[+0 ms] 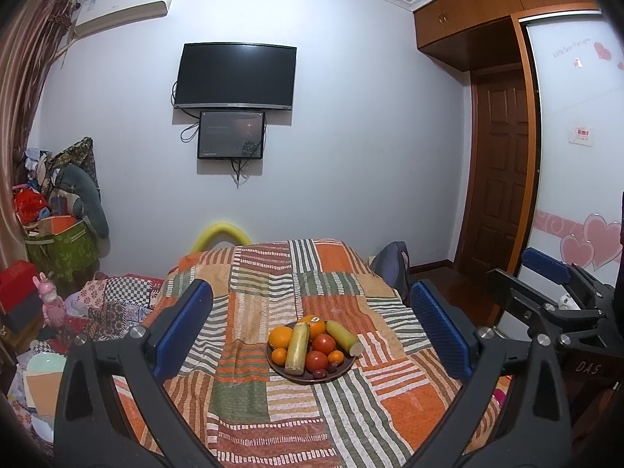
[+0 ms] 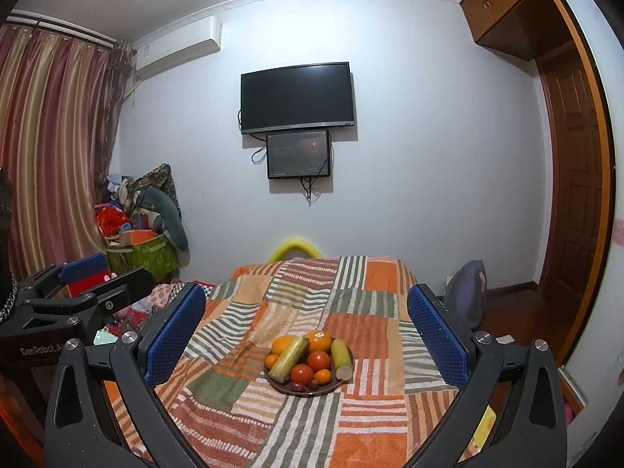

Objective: Organize fruits

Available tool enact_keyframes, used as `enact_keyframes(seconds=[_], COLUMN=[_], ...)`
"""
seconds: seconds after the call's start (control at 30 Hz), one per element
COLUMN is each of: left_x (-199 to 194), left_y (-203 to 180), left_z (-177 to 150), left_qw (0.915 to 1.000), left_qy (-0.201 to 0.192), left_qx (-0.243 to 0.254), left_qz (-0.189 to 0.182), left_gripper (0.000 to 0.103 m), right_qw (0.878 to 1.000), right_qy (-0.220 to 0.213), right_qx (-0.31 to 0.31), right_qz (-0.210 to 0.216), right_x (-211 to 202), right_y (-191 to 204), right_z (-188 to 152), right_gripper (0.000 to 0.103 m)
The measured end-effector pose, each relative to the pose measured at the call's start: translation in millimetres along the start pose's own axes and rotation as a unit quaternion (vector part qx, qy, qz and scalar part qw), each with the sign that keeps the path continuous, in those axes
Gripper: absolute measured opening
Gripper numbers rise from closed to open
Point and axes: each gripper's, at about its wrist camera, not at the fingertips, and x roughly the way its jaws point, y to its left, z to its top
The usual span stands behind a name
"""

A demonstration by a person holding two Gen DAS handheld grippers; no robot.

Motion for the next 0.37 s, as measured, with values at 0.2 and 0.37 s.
enact_keyframes(seconds=[0.2,0.37], left_x=[0.3,2.0], left_y=[-0.6,-0.1], left_z=[0.2,-0.6], left_qw=[1.0000,1.0000], left_qy=[-0.001,0.002], left_qx=[0.001,0.002], left_qz=[-0.002,-0.001], left_gripper=[0.103,0.103], right_qw=[1.000,1.000], right_qy=[0.006,0.008], right_qx=[-0.001,-0.001], right_qz=[-0.001,0.000], right_x=[1.3,2.2], right_y=[-1.1,-2.0], right_z=[-0.4,-0.5], right_gripper=[0.103,0.103])
